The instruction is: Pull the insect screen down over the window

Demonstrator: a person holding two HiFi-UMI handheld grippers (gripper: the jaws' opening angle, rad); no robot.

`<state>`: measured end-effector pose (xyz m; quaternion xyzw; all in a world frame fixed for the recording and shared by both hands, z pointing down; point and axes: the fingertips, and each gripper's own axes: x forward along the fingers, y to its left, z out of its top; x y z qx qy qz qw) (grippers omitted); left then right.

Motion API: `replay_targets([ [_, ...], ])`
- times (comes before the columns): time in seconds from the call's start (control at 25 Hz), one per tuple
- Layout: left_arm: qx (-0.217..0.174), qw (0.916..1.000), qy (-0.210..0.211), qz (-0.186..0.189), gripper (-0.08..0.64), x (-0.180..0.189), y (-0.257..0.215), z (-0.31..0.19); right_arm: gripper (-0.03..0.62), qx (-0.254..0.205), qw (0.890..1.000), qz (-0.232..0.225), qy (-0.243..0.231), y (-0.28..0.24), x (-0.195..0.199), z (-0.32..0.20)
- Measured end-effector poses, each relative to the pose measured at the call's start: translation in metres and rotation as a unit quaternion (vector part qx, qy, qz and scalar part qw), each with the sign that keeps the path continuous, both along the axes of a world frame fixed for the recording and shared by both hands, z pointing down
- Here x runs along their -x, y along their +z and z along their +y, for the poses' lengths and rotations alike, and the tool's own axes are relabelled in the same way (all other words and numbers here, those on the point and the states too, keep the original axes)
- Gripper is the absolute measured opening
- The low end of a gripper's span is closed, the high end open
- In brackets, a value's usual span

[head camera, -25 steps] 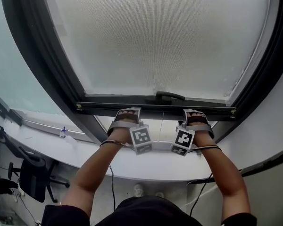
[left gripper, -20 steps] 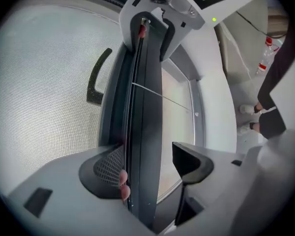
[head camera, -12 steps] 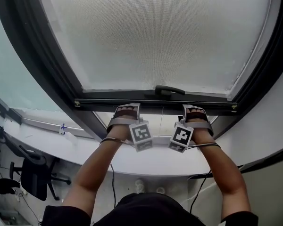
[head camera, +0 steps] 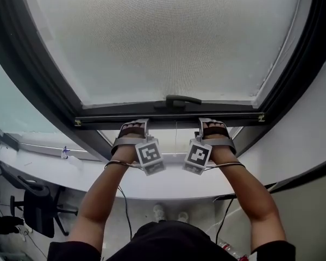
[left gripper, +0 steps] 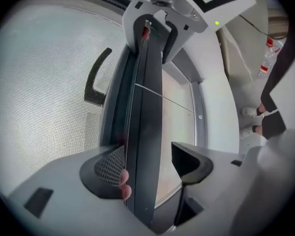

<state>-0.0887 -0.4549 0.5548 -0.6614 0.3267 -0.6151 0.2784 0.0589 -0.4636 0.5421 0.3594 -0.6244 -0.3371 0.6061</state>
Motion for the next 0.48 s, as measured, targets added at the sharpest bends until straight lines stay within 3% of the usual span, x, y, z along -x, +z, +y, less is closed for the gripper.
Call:
replay_targets([
  [0.24, -0.032, 0.9992, -0.011, -0.021, 0.302, 0.0006, 0.0009, -0.0038, 0.245, -0.008, 1.000, -0.009, -0.006, -0.0008, 0.0024, -0.0007],
  [0.48, -0.016, 0.9998, -0.010, 0.011, 0.302, -0.0027, 0.0002, -0.0046, 0.245, -0.003, 1.000, -0.007, -0.007, -0.0004, 0.0007, -0.0021],
])
